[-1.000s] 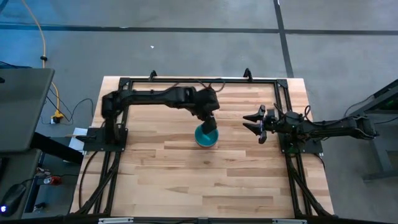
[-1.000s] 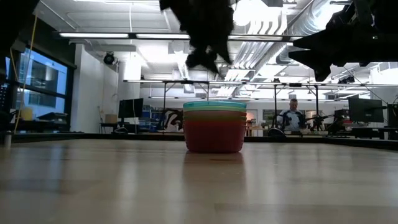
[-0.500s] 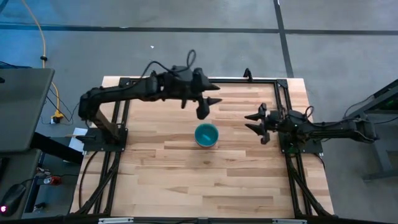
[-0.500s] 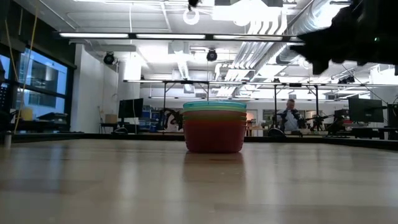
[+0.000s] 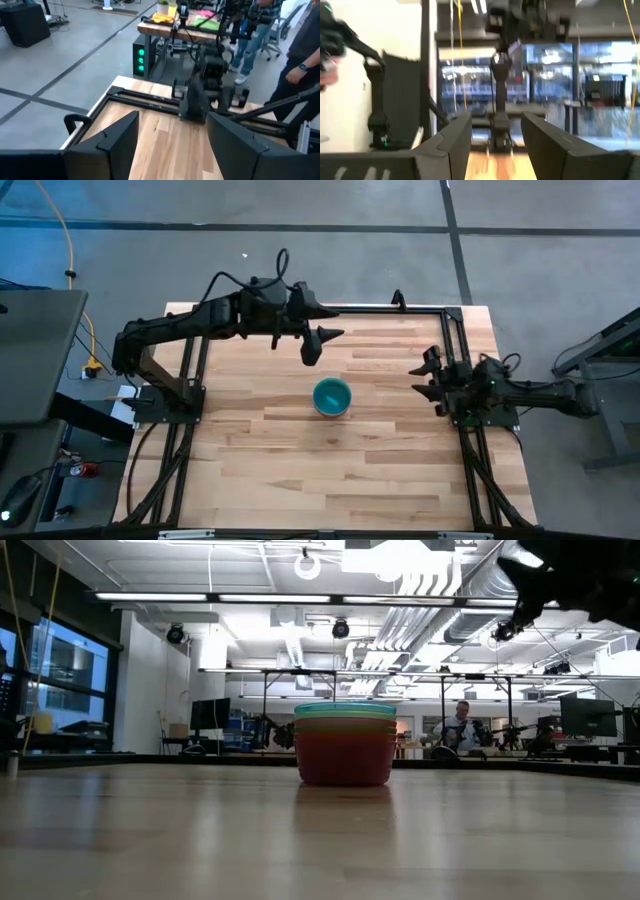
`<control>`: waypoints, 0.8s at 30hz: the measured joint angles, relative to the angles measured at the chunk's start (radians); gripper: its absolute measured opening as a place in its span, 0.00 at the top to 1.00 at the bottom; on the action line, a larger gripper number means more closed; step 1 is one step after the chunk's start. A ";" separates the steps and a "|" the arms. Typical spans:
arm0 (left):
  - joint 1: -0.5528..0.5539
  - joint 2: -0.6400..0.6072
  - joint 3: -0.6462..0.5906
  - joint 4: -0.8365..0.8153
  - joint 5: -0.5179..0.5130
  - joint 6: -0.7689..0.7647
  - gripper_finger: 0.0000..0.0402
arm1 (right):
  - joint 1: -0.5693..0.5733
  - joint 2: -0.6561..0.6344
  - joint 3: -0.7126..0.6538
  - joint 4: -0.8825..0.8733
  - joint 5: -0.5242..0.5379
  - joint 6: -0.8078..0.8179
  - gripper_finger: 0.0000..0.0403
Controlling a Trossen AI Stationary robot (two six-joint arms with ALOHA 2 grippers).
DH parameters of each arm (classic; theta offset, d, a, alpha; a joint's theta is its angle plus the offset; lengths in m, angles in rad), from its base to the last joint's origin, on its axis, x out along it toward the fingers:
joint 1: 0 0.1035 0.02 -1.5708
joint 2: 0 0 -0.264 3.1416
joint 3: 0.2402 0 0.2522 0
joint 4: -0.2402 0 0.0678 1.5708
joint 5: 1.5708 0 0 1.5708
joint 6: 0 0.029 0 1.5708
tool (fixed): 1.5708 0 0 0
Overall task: Nest bowls inside each other
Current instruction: Return to Home Position
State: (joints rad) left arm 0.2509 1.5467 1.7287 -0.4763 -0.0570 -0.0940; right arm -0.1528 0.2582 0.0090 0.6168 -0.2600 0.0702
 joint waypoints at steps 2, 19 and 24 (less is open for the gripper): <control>-0.004 0.002 0.000 -0.006 0.000 0.000 0.45 | 0.000 -0.065 0.000 -0.022 -0.006 0.000 0.59; -0.010 0.005 0.000 -0.028 -0.007 -0.009 0.45 | 0.000 -0.254 0.101 -0.428 0.021 -0.001 0.59; -0.019 0.005 0.000 -0.029 -0.008 -0.008 0.45 | 0.025 -0.253 0.108 -0.456 0.016 0.077 0.59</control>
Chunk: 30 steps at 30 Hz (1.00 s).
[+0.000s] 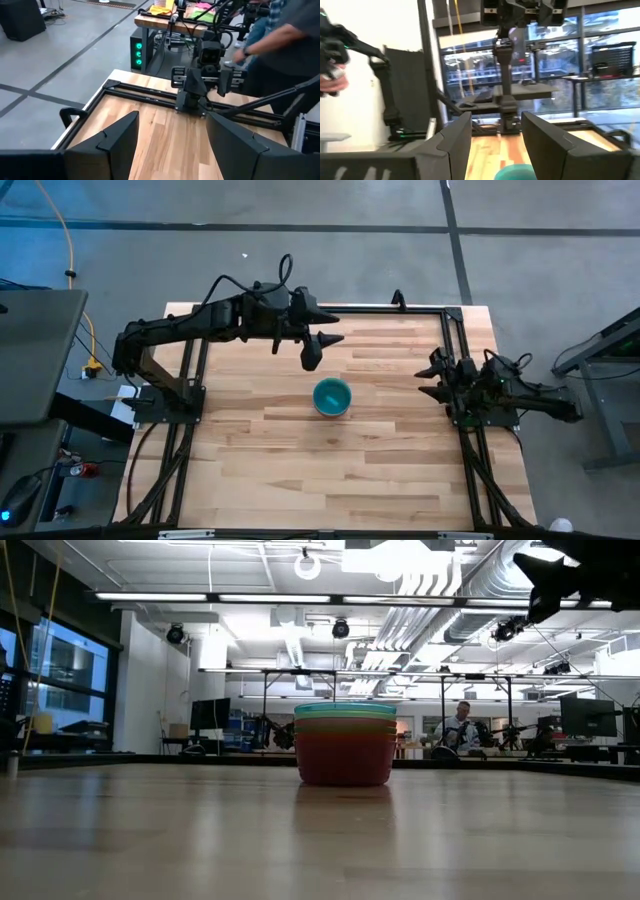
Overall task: Nest bowls inside each other
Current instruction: Return to Home Position
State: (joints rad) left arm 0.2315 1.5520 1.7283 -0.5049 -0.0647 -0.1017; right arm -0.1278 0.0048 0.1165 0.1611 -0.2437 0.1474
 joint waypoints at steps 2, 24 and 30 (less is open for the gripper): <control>-0.003 0.000 0.000 0.000 0.000 0.000 0.45 | 0.025 0.000 0.000 -0.001 0.004 0.010 0.59; -0.005 0.001 0.000 0.002 -0.030 0.019 0.45 | 0.155 0.000 -0.002 -0.171 0.348 -0.137 0.59; -0.005 0.001 0.000 0.003 -0.030 0.019 0.45 | 0.155 0.000 -0.026 -0.091 0.350 -0.180 0.59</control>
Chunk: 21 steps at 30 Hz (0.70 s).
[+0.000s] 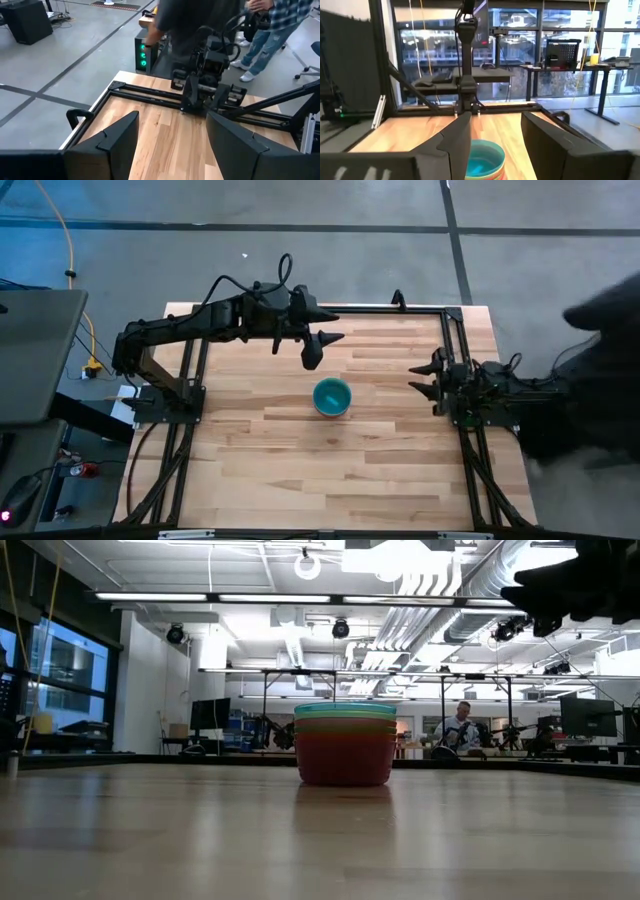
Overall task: Nest bowls inside each other
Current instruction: Return to Home Position
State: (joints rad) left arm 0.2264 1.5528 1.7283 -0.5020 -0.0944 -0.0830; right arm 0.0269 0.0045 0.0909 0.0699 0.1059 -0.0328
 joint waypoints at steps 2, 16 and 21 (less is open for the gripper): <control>0.000 0.000 0.000 0.006 0.000 0.003 0.45 | 0.000 0.000 -0.060 0.081 -0.002 0.023 0.59; 0.009 0.000 0.000 0.039 0.351 0.037 0.45 | 0.000 0.001 -0.081 0.033 -0.015 0.109 0.59; 0.009 0.000 0.000 0.003 0.423 0.023 0.45 | 0.000 0.006 -0.081 -0.054 -0.078 0.188 0.59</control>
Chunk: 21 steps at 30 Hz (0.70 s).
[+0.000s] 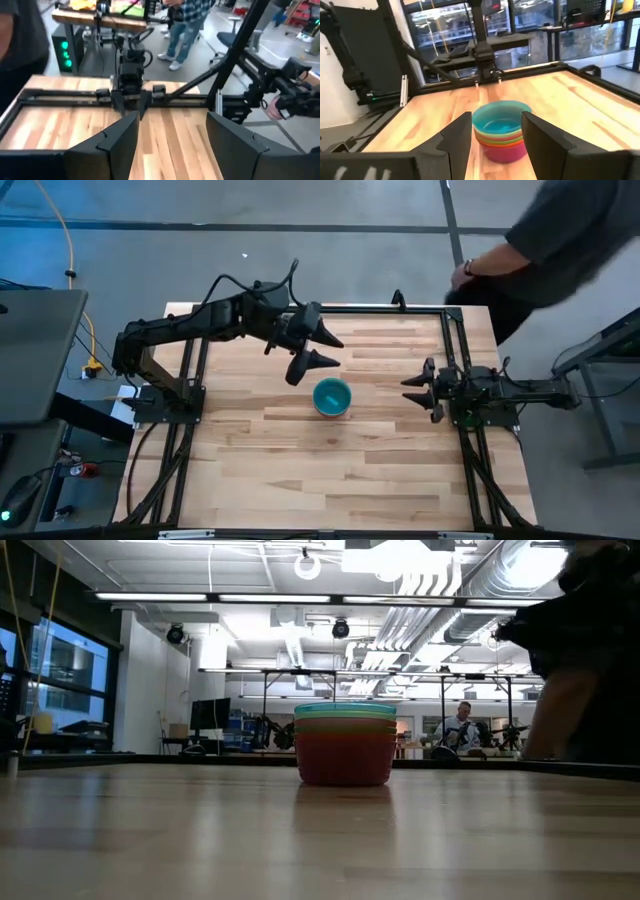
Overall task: Nest bowls inside each other
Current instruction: Return to Home Position
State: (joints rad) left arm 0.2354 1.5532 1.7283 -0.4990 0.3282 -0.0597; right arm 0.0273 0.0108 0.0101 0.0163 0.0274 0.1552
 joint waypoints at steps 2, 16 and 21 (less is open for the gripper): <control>0.000 0.000 0.000 -0.041 -0.025 0.001 0.45 | 0.000 0.002 0.000 -0.002 -0.010 0.002 0.59; -0.009 0.000 -0.001 -0.144 0.084 0.014 0.45 | -0.001 0.002 0.001 -0.009 -0.022 0.021 0.59; -0.041 0.006 -0.002 -0.148 0.064 0.143 0.45 | -0.001 0.002 0.002 -0.009 -0.020 0.021 0.59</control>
State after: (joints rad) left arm 0.1946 1.5589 1.7267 -0.6471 0.3920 0.0831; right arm 0.0261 0.0128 0.0116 0.0074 0.0078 0.1761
